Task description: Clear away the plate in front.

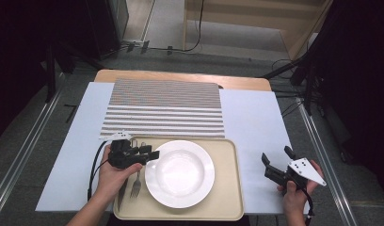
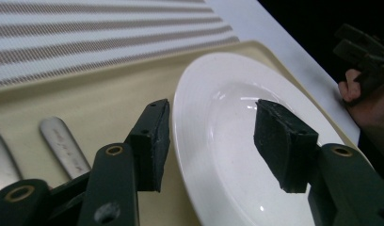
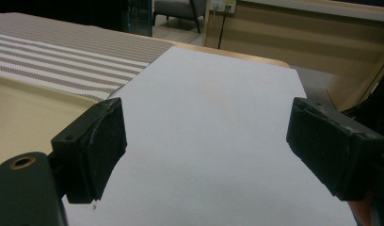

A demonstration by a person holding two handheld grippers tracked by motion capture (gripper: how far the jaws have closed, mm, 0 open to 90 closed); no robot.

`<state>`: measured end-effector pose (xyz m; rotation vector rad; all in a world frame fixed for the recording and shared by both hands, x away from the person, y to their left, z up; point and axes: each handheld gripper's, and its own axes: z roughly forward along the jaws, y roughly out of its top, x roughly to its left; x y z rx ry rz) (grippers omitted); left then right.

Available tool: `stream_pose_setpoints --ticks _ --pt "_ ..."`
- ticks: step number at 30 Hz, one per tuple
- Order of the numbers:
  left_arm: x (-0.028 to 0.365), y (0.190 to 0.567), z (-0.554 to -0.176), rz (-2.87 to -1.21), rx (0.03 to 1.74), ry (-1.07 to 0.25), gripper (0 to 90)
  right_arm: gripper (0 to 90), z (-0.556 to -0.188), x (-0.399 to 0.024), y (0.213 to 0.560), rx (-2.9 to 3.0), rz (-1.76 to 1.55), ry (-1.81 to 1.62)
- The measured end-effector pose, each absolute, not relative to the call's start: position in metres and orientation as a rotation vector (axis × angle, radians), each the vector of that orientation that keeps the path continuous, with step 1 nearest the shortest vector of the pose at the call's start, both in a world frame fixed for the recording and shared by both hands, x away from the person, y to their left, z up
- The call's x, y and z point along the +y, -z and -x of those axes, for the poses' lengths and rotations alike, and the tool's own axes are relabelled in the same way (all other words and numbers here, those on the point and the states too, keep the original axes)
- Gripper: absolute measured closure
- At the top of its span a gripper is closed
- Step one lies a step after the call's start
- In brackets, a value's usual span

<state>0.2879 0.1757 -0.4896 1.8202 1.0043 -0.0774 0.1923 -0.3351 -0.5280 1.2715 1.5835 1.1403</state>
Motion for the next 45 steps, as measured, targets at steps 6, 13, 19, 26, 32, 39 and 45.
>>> stream_pose_setpoints --ticks 6,13,19,26,32,39,45 --pt "0.181 0.487 -0.281 -1.795 0.974 -0.033 35.2 13.4 -0.192 -0.335 0.528 1.583 -1.272 -1.139" --pt "0.191 0.486 -0.276 -1.744 0.971 -0.113 35.2 13.4 -0.193 -0.335 0.528 1.582 -1.274 -1.135" --pt "0.202 0.484 -0.271 -1.714 0.962 -0.193 35.1 13.4 -0.193 -0.335 0.528 1.581 -1.274 -1.135" --pt "0.215 0.481 -0.264 -1.679 0.957 -0.286 35.1 13.4 -0.193 -0.335 0.528 1.580 -1.275 -1.132" --pt "0.227 0.481 -0.258 -1.657 0.948 -0.326 32.6 13.4 -0.193 -0.335 0.528 1.579 -1.277 -1.132" --pt "0.241 0.483 -0.253 -1.624 0.996 -0.380 13.5 13.4 -0.193 -0.335 0.528 1.578 -1.278 -1.131" --pt "0.247 0.484 -0.246 -1.637 1.056 -0.509 13.4 13.4 -0.193 -0.335 0.528 1.579 -1.279 -1.129"
